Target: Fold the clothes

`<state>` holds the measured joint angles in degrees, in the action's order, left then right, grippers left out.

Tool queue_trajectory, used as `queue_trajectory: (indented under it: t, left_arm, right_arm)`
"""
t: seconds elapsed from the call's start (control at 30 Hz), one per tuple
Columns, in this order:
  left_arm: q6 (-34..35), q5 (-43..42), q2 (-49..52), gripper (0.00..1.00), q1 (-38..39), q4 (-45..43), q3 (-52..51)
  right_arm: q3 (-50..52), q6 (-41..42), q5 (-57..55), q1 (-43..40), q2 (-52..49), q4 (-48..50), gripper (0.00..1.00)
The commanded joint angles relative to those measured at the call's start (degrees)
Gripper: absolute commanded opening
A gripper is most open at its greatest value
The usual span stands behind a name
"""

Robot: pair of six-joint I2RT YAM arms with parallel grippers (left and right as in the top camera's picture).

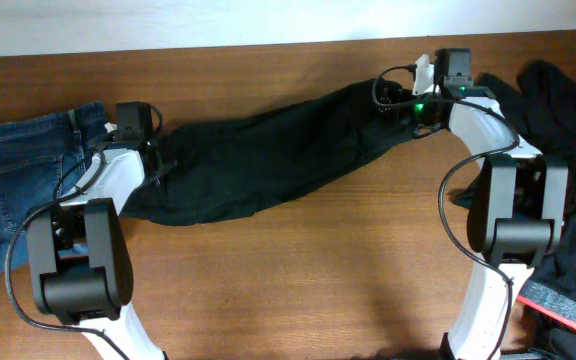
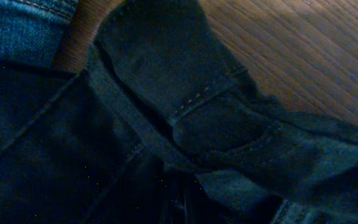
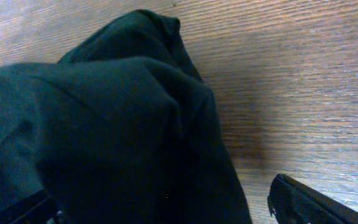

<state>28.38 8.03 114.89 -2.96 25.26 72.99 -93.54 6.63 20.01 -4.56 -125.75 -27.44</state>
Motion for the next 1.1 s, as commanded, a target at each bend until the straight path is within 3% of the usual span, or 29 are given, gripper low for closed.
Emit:
queue_trajectory:
  t: [0.0,0.37,0.4,0.5,0.57,0.6,0.83,1.07]
  left_arm:
    - [0.3,2.3,2.5,0.09,-0.4,1.4,-2.6]
    - [0.3,1.6,2.5,0.09,-0.4,1.4,-2.6]
    - [0.3,1.6,2.5,0.09,-0.4,1.4,-2.6]
    - [0.3,0.8,2.5,0.09,-0.4,1.1,-2.6]
    - [0.3,0.8,2.5,0.09,-0.4,0.8,-2.6]
    - [0.3,0.8,2.5,0.09,-0.4,0.6,-2.6]
    - [0.3,0.7,2.5,0.09,-0.4,-1.8,-2.6]
    - [0.2,-1.2,2.5,0.09,-0.4,-4.7,-2.6]
  right_arm:
    - [0.4,-2.0,2.3,-0.8,-1.5,-0.9,0.99]
    - [0.4,-2.0,13.8,-0.7,-8.1,-2.4,1.0]
    - [0.4,-2.0,13.8,-1.0,-8.1,-2.4,0.96]
    - [0.3,-1.9,13.9,-3.1,-7.6,-3.3,0.76]
    - [0.3,-1.9,13.8,-5.5,-7.4,-5.2,0.27]
    - [0.3,-1.9,13.9,-6.7,-7.4,-6.3,0.07]
    - [0.3,-2.1,13.9,-17.8,-7.4,-17.9,0.04]
    - [0.3,-9.6,11.0,-21.3,-7.4,-31.0,0.04]
